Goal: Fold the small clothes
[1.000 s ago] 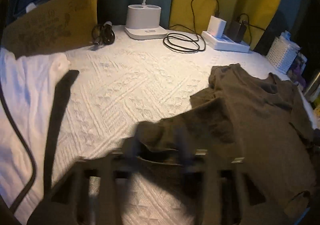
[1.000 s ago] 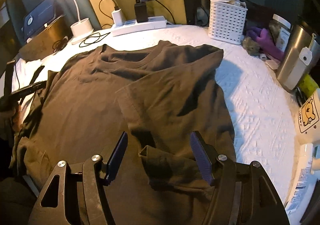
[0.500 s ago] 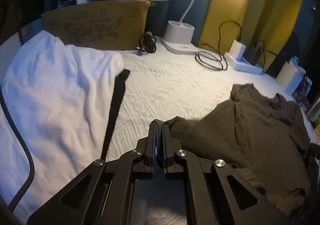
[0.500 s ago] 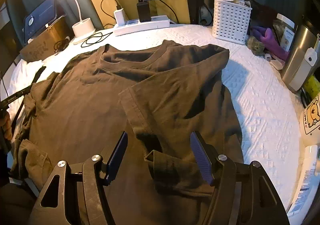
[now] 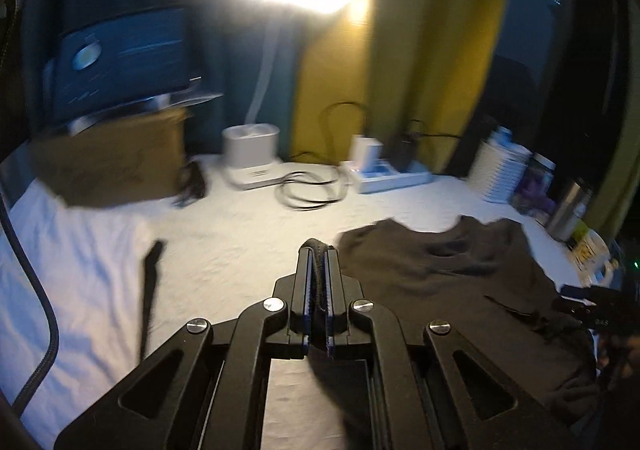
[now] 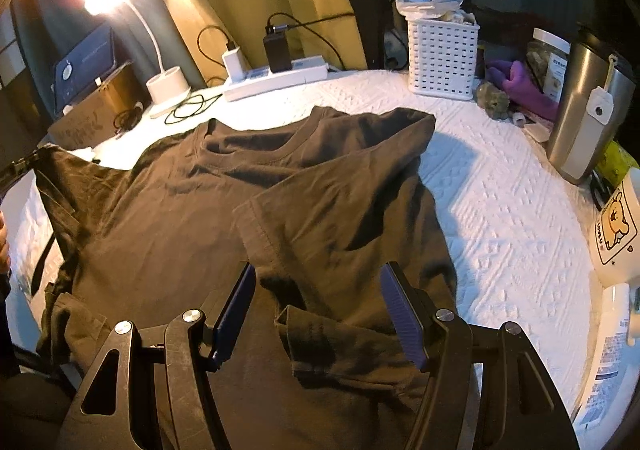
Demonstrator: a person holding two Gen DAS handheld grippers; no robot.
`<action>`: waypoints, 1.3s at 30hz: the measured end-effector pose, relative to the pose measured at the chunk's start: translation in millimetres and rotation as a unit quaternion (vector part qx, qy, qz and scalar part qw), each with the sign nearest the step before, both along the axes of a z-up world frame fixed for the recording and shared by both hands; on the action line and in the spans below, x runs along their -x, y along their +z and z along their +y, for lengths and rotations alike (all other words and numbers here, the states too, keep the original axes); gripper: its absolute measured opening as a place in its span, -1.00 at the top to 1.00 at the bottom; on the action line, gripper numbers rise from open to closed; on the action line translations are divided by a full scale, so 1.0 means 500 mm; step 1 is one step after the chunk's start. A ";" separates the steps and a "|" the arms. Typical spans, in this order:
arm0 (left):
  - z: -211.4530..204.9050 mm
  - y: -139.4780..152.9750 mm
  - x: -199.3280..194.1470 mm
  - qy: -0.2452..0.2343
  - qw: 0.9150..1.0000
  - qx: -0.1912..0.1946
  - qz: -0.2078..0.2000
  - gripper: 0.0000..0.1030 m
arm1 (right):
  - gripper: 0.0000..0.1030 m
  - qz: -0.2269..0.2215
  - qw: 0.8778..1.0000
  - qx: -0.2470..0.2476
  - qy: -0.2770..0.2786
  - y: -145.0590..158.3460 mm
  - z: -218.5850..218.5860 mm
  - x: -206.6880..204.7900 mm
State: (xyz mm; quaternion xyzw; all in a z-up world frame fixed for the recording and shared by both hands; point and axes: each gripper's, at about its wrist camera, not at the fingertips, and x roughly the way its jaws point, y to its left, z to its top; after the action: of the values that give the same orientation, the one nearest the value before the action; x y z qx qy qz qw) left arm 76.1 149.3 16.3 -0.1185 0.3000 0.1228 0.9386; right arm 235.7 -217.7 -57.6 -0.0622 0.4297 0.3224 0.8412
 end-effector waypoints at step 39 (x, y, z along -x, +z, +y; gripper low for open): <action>-0.176 -0.176 -0.100 -0.172 0.969 0.054 0.167 -0.29 | -0.30 0.015 1.000 -0.021 -0.013 -0.032 -0.046 0.009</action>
State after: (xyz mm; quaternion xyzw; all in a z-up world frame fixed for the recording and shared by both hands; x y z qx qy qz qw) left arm 125.9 61.3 -72.0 -0.0939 0.4743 -0.0389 0.8745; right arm 231.5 -241.0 -73.6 -0.0336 0.4362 0.3211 0.8399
